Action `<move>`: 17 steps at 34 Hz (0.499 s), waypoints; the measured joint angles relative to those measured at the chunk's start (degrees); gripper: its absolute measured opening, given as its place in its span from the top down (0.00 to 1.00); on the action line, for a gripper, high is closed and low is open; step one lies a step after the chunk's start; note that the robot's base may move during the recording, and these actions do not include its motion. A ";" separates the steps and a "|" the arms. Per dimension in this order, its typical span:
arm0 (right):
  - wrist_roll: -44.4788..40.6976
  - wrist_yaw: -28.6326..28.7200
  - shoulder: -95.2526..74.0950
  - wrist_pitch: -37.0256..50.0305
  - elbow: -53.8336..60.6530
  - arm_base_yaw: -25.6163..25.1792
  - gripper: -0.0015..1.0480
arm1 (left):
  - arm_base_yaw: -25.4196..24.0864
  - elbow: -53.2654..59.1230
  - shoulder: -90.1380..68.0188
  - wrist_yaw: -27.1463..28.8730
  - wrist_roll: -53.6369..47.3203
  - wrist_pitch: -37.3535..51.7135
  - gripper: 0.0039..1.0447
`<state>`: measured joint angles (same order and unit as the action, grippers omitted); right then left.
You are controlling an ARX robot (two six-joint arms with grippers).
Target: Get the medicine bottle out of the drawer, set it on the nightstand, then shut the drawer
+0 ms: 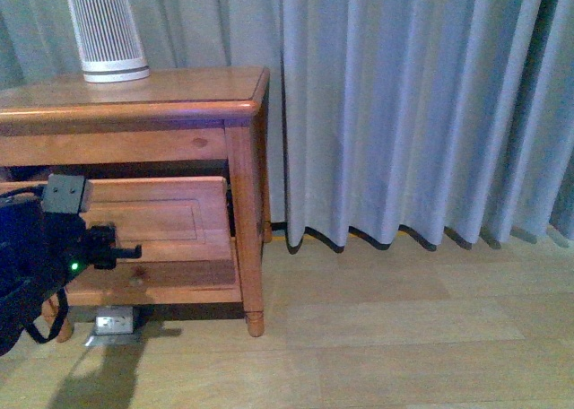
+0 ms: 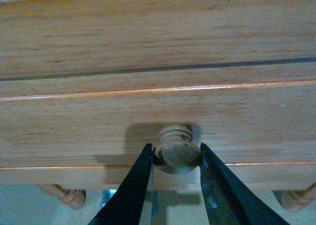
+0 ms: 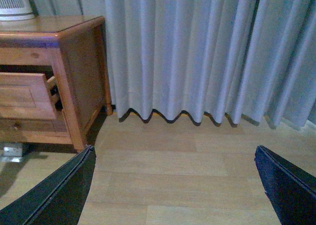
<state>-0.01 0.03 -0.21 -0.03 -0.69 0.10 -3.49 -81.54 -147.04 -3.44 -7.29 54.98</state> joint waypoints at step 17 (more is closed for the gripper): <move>0.00 -0.02 0.00 0.00 0.00 0.00 0.07 | -0.94 31.65 11.15 -1.07 -2.51 16.76 0.78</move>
<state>-0.01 0.01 -0.21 -0.03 -0.69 0.10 -4.43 -49.89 -135.90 -4.51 -9.80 71.75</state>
